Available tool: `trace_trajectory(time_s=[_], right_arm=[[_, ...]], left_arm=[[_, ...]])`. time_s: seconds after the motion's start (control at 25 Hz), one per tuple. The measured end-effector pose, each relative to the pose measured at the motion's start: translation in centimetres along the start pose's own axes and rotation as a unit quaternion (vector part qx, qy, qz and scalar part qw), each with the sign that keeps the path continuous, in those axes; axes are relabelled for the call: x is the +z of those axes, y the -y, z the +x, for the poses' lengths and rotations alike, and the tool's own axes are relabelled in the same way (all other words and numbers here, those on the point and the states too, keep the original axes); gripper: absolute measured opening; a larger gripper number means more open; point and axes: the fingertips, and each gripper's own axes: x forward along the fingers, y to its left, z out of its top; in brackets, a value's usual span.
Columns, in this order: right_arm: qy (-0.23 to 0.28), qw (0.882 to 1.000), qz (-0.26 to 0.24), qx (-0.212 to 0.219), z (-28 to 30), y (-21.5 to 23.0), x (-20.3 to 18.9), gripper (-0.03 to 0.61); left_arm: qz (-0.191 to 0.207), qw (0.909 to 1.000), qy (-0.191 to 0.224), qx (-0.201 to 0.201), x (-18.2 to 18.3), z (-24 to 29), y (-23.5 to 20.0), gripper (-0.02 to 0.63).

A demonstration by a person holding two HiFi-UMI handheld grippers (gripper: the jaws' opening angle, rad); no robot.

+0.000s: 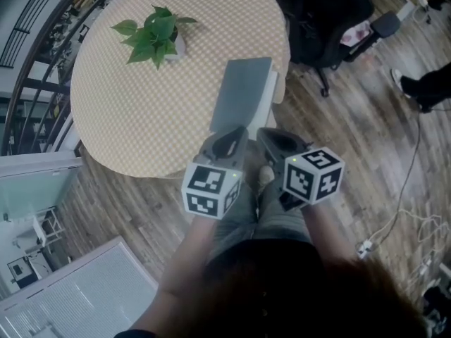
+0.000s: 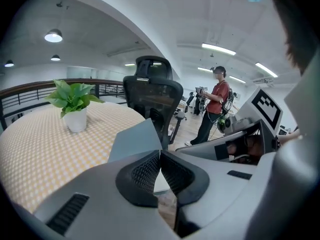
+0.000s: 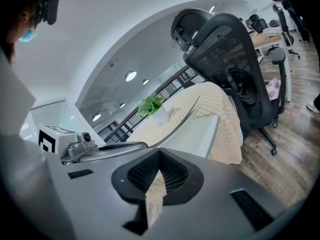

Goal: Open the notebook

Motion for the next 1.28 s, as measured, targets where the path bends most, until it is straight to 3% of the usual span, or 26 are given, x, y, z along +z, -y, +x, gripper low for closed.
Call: trace_trajectory(time_s=[0.36, 0.6, 1.28], right_arm=[[0.005, 1.0, -0.016, -0.001, 1.5, -1.7, 1.1, 0.011], [0.015, 0.999, -0.027, -0.023, 3.4, -3.2, 2.2, 0.011], [0.026, 0.998, -0.037, -0.038, 11.3, -8.9, 3.3, 0.011]], left_arm=[[-0.032, 0.9986, 0.04, -0.012, 1.8, -2.2, -2.5, 0.018], [-0.039, 0.9968, 0.055, -0.042, 2.9, -3.8, -4.6, 0.018], [-0.07, 0.9903, 0.055, -0.107, 2.9, -7.0, -12.1, 0.018]])
